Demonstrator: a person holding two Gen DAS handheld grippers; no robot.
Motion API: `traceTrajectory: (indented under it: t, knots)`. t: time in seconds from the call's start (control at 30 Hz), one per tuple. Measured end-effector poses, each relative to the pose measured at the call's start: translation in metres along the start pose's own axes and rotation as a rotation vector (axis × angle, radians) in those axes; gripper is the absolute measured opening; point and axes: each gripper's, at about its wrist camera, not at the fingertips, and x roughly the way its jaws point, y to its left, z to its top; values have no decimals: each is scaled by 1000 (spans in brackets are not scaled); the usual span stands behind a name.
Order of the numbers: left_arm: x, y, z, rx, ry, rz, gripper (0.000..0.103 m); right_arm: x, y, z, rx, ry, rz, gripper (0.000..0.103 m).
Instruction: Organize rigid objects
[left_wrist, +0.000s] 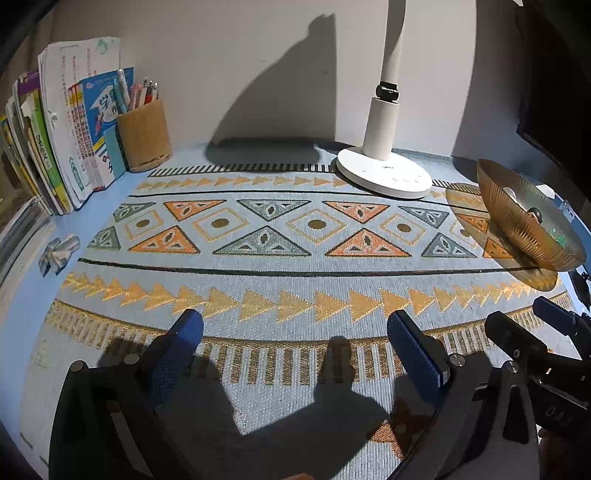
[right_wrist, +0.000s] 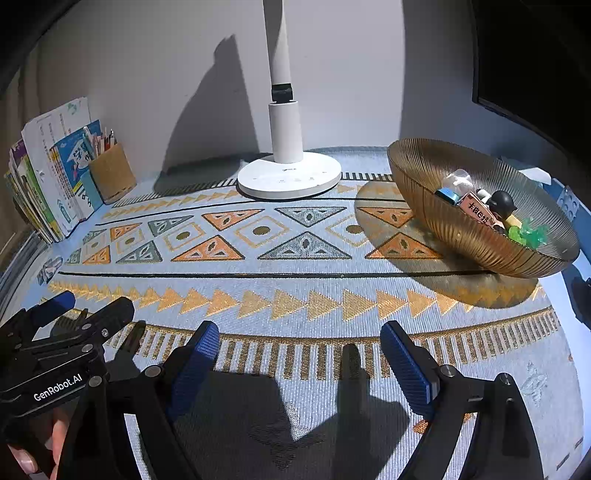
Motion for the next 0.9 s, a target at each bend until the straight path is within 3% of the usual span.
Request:
traceTrajectory:
  t: [0.9]
  knots:
    - [5, 0, 0, 5, 23, 9, 100, 0, -2, 0, 12, -1, 0, 93]
